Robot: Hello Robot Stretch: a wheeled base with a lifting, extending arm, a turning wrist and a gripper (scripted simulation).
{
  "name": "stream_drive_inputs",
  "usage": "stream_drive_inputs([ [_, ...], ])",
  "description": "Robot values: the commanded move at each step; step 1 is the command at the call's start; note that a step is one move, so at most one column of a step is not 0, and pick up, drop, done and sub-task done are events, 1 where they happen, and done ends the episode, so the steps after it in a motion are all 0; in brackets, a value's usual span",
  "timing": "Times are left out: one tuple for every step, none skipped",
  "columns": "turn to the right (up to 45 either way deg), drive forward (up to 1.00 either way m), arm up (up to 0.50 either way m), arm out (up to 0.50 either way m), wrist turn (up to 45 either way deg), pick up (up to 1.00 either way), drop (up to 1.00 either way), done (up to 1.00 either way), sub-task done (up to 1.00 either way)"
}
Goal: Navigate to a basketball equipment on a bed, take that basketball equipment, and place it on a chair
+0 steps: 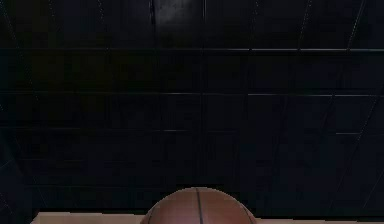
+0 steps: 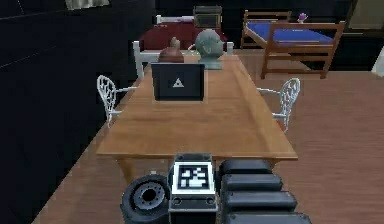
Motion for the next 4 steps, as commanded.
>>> stream_drive_inputs([
  [45.0, 0.0, 0.0, 0.0, 0.0, 0.0, 0.0, 0.0, 0.0],
  [45.0, 0.0, 0.0, 0.0, 0.0, 0.0, 0.0, 0.0, 0.0],
  [6.0, 0.0, 0.0, 0.0, 0.0, 0.0, 0.0, 0.0, 0.0],
  [-45.0, 0.0, 0.0, 0.0, 0.0, 0.0, 0.0, 0.0, 0.0],
])
